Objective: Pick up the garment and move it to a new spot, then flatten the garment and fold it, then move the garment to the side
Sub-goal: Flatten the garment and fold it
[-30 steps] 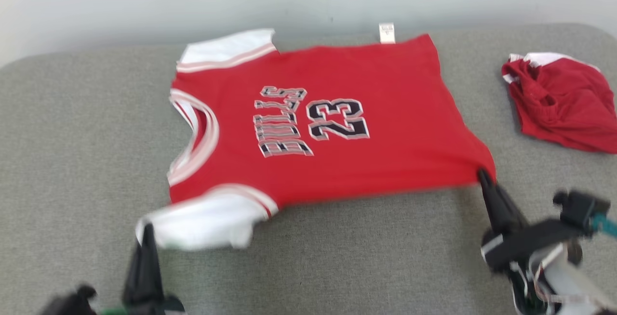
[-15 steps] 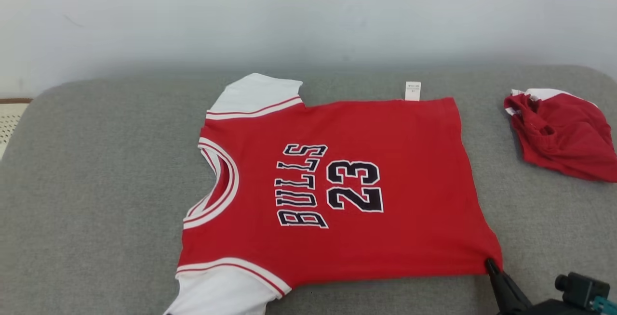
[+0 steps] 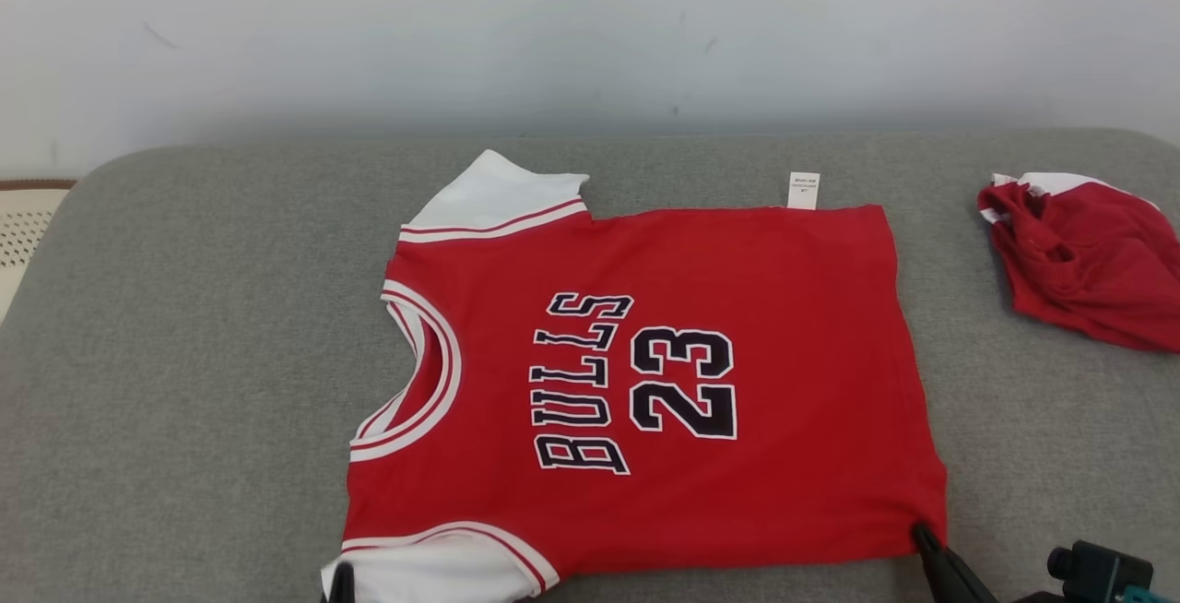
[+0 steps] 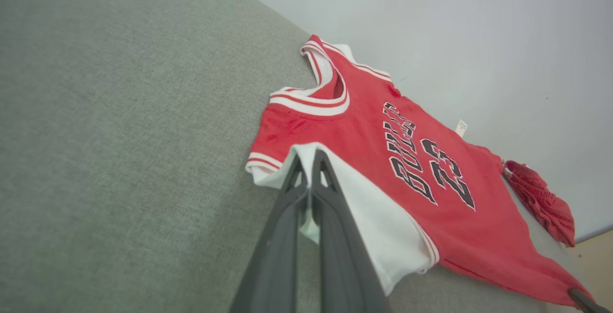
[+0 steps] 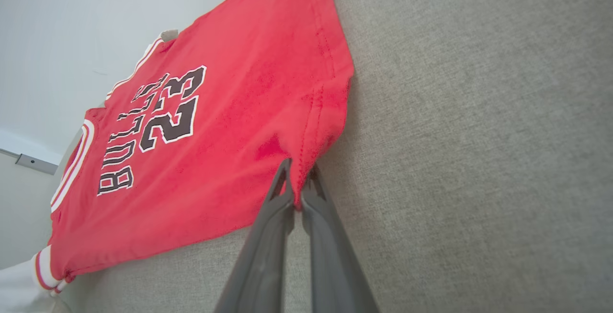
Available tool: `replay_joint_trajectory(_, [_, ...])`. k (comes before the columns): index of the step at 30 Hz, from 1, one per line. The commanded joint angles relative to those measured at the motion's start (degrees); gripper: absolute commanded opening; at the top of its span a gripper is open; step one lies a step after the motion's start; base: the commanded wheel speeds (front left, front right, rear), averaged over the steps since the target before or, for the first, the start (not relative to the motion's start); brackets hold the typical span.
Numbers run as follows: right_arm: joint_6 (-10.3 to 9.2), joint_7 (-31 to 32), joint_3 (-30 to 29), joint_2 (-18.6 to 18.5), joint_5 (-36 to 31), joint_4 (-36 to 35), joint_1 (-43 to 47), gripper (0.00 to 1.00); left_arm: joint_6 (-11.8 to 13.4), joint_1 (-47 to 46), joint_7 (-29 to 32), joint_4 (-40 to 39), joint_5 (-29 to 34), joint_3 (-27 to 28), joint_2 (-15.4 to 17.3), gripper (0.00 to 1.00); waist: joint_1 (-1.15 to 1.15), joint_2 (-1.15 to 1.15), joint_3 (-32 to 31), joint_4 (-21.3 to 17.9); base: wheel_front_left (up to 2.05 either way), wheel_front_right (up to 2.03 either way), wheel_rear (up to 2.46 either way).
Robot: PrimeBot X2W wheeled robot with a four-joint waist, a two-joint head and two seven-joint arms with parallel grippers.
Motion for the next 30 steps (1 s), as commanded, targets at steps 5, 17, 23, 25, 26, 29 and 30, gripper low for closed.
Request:
replay_joint_trajectory(5, [-0.04,2.7,-1.1,0.9,-1.7,-2.8,-2.5,0.00,-1.4,-5.5,0.1,-0.2,2.5,0.3,1.8,0.00,-0.01,0.00,-0.4,-2.2,0.00,0.00,0.00])
replay_joint_trajectory(17, [-0.04,8.3,0.3,2.4,-2.1,0.6,-14.0,0.00,-3.9,-20.8,3.7,7.6,2.9,0.4,5.9,0.00,-0.01,0.00,1.5,-6.1,0.00,0.00,0.00])
replay_joint_trajectory(23, [-0.03,9.1,1.2,3.3,-1.7,6.2,-20.7,0.00,-5.1,-27.6,5.5,13.6,3.0,-0.3,7.4,0.00,-0.01,0.00,3.3,-7.1,0.00,0.00,0.00])
replay_joint_trajectory(25, [-0.03,9.3,1.9,3.8,-1.1,8.3,-23.4,0.00,-5.5,-30.3,5.6,15.9,3.1,-0.6,7.8,0.00,-0.01,0.00,4.1,-7.5,0.00,0.00,0.00])
replay_joint_trajectory(26, [-0.03,9.2,2.1,3.8,-0.9,9.4,-24.6,0.00,-5.8,-31.4,5.9,17.3,3.3,-0.8,8.1,0.00,-0.01,0.00,4.5,-7.6,0.00,0.00,0.00])
replay_joint_trajectory(29, [-0.03,9.0,3.2,4.4,-0.2,12.9,-28.2,0.00,-6.3,-34.8,6.0,21.1,3.4,-1.1,8.7,0.00,-0.01,0.00,5.5,-8.0,0.00,0.00,0.00])
replay_joint_trajectory(30, [-0.03,9.0,3.5,4.6,0.1,14.0,-29.3,0.00,-6.4,-35.8,5.9,22.5,3.3,-1.1,8.7,0.00,-0.01,0.00,5.8,-8.1,0.00,0.00,0.00])
